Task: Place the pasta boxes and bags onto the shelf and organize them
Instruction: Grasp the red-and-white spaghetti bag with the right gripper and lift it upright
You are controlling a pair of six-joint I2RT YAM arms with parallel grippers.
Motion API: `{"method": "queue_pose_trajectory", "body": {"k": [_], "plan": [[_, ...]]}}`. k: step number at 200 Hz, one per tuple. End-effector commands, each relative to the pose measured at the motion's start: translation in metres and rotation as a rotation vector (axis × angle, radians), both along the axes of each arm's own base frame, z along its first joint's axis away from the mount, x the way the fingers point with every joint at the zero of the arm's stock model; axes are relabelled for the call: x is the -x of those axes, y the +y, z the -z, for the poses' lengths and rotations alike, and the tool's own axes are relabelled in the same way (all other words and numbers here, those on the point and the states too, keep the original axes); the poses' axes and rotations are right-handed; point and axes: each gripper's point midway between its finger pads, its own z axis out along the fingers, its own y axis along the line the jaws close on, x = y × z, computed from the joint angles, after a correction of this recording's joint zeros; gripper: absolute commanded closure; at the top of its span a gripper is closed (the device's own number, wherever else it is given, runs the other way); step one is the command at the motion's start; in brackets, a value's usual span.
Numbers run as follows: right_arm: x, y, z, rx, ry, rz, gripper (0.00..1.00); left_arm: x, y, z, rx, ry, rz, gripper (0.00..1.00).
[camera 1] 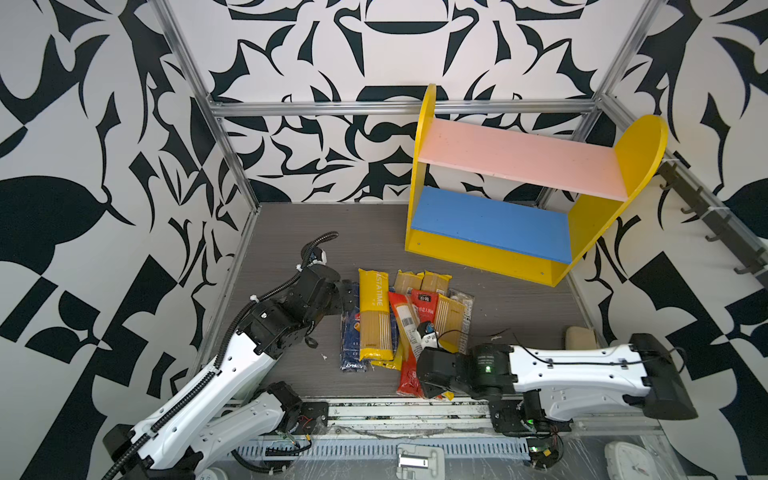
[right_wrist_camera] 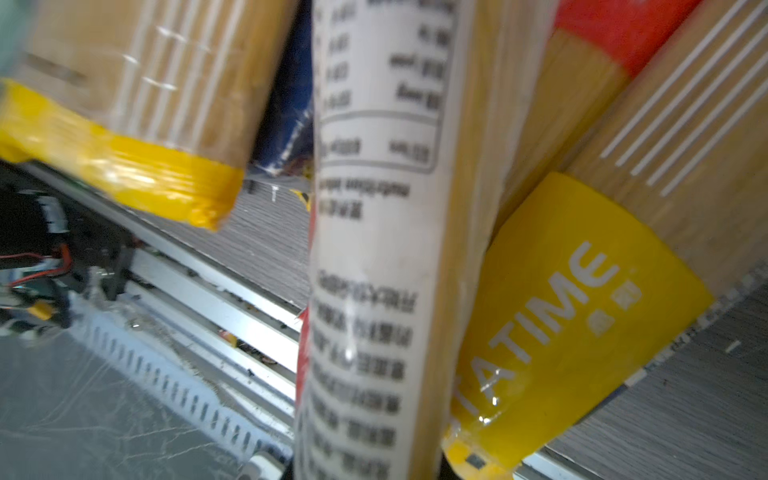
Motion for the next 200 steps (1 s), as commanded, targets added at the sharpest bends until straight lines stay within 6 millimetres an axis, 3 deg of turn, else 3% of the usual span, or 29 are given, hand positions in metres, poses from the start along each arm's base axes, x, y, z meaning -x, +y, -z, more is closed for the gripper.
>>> {"method": "queue_pose_trajectory", "body": {"k": [1,84,162,200], "plan": [[-0.026,0.007,-0.059,-0.183,-0.142,0.061,1.00,0.003,0.008,-0.003,-0.015,0.006,-0.025,0.01],[-0.070,-0.059,-0.098,-0.105,-0.291,0.208,1.00,0.000,0.003,-0.004,-0.005,0.005,-0.017,0.01],[-0.131,-0.132,-0.150,0.101,-0.472,0.355,1.00,-0.006,-0.007,-0.002,0.011,0.004,0.009,0.01],[-0.163,-0.163,-0.163,0.236,-0.518,0.435,1.00,-0.013,-0.016,0.000,-0.001,0.010,0.033,0.01]]}}
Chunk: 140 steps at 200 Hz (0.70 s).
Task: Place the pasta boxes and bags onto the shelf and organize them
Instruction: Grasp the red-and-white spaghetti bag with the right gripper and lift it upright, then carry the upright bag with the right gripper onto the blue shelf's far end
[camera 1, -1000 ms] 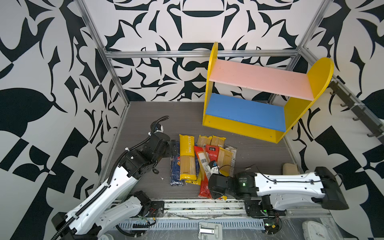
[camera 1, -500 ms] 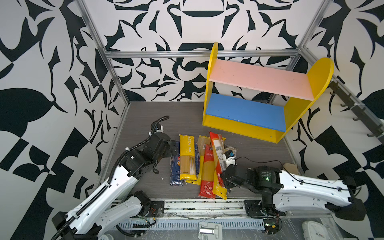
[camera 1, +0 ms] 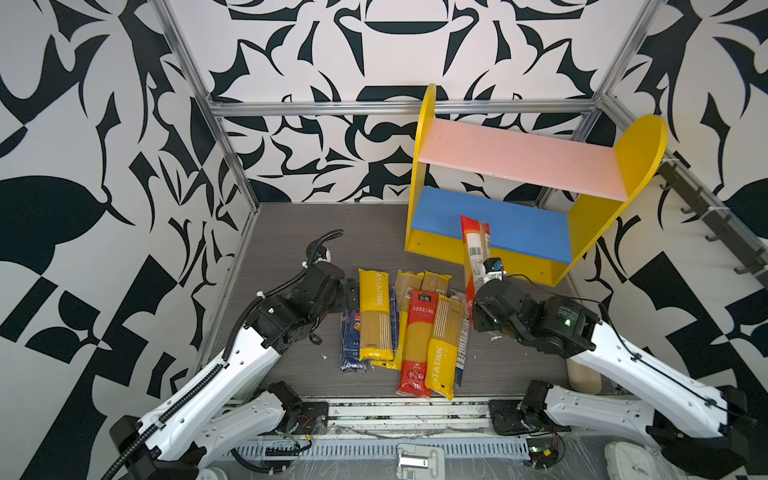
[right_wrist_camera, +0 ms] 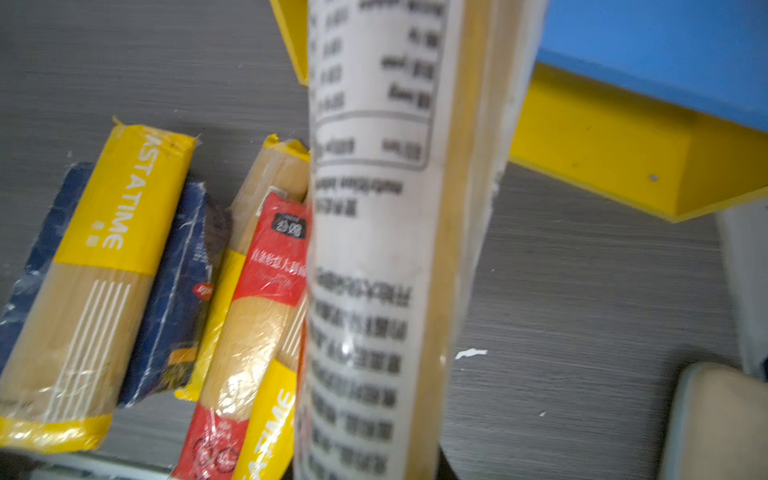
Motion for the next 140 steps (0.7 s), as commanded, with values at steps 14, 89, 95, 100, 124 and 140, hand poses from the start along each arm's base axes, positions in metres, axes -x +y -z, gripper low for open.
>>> {"method": "queue_pose_trajectory", "body": {"k": [14,89,95,100,124,140], "plan": [[-0.046,-0.027,-0.049,0.096,-0.194,0.096,1.00,-0.008,-0.010,-0.009,0.007,-0.008,0.026,0.01],[-0.092,-0.074,-0.034,0.114,-0.261,0.288,1.00,-0.018,-0.023,-0.012,-0.018,-0.020,0.078,0.01],[-0.094,-0.079,-0.034,0.111,-0.264,0.302,1.00,-0.018,-0.023,-0.013,-0.019,-0.023,0.082,0.01],[-0.096,-0.082,-0.032,0.111,-0.263,0.311,1.00,-0.018,-0.024,-0.013,-0.022,-0.022,0.084,0.01],[-0.106,-0.099,-0.025,0.116,-0.261,0.359,1.00,-0.019,-0.026,-0.015,-0.031,-0.023,0.100,0.01],[-0.111,-0.110,-0.023,0.118,-0.267,0.389,1.00,-0.019,-0.025,-0.015,-0.036,-0.023,0.104,0.01]]}}
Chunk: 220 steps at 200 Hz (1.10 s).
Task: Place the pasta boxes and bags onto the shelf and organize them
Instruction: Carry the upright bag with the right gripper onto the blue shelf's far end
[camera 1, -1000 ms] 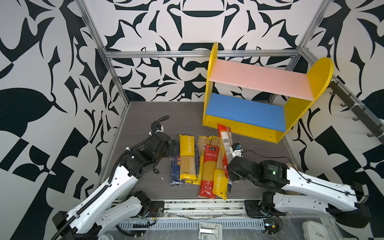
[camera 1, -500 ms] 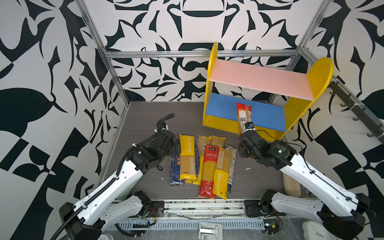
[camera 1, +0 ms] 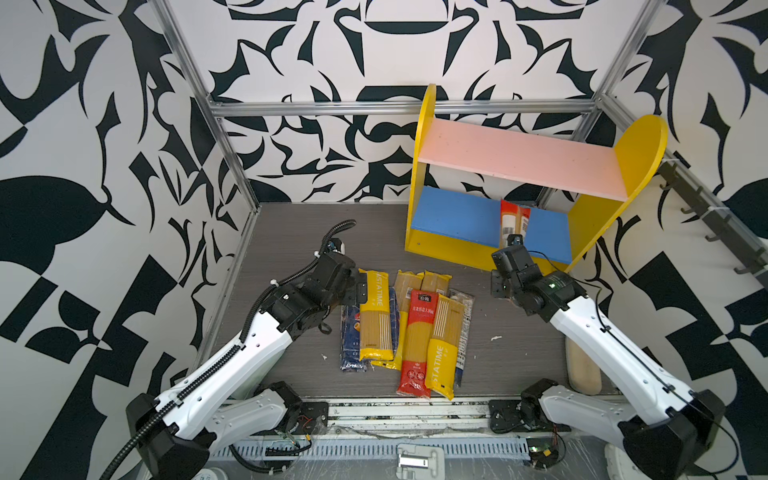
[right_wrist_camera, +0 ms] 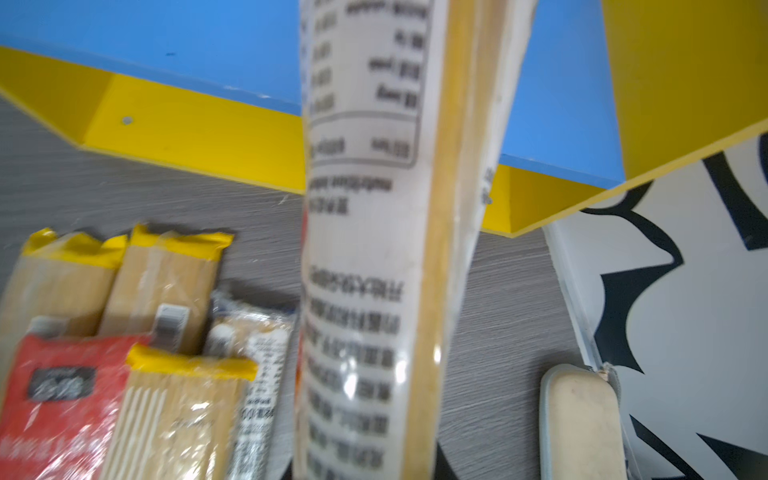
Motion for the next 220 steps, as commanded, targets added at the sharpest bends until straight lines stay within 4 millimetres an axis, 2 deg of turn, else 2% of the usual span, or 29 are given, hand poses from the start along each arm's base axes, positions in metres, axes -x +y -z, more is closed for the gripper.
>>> {"method": "queue_pose_trajectory", "body": {"k": [1,113,181,220], "plan": [[-0.034,-0.014,-0.053,-0.025,-0.258,0.077,1.00,-0.002,-0.002,-0.012,0.003,-0.019,0.017,0.01],[-0.065,-0.076,-0.050,0.074,-0.222,0.197,1.00,-0.001,-0.001,-0.016,-0.009,-0.031,0.030,0.01],[-0.083,-0.091,-0.046,0.097,-0.199,0.231,1.00,-0.005,-0.005,-0.017,-0.019,-0.034,0.044,0.01],[-0.090,-0.102,-0.052,0.125,-0.190,0.257,1.00,-0.007,-0.006,-0.017,-0.028,-0.039,0.050,0.01]]}}
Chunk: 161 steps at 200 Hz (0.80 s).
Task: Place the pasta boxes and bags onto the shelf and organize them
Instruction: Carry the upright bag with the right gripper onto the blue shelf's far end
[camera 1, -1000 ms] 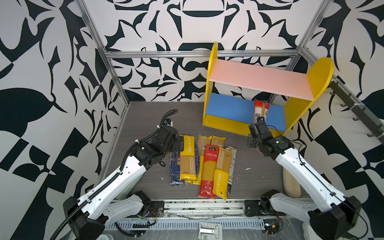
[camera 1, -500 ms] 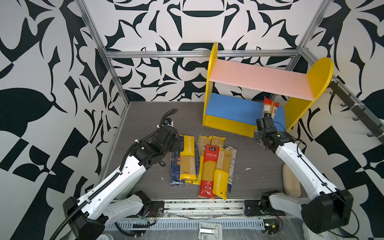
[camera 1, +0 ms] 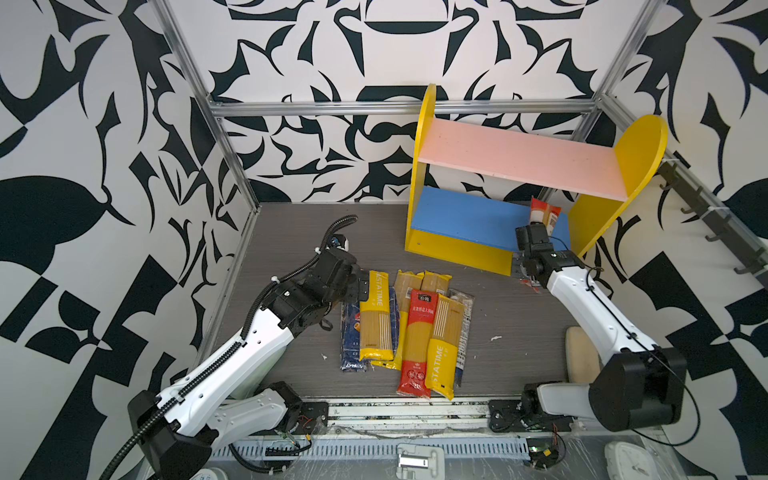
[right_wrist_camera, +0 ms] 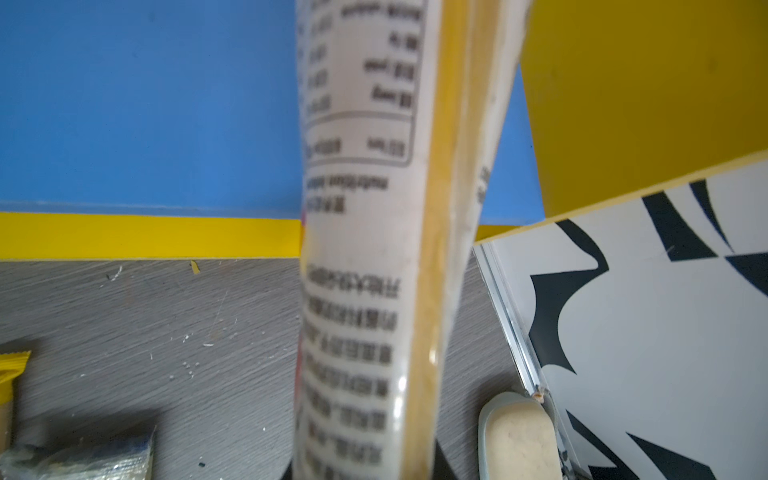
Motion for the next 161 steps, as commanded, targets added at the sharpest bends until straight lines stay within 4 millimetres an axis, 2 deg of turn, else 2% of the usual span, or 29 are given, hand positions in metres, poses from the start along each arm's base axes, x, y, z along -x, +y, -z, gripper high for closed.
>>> {"method": "queue_pose_trajectory", "body": {"k": [1,65,132,149,161], "plan": [[-0.033,-0.017,-0.078,0.051,-0.276,0.068,1.00,-0.002,-0.001,-0.009,0.004,-0.014,0.010,0.01],[-0.049,-0.037,-0.084,0.102,-0.240,0.116,1.00,-0.005,-0.002,-0.014,-0.024,-0.015,0.019,0.01],[-0.058,-0.058,-0.070,0.086,-0.194,0.165,1.00,-0.008,-0.004,-0.014,-0.038,-0.017,0.025,0.01],[-0.057,-0.065,-0.067,0.084,-0.184,0.184,0.97,-0.009,-0.003,-0.015,-0.043,-0.019,0.024,0.01],[-0.056,-0.067,-0.065,0.081,-0.181,0.189,0.91,-0.009,-0.004,-0.015,-0.046,-0.019,0.027,0.01]]}}
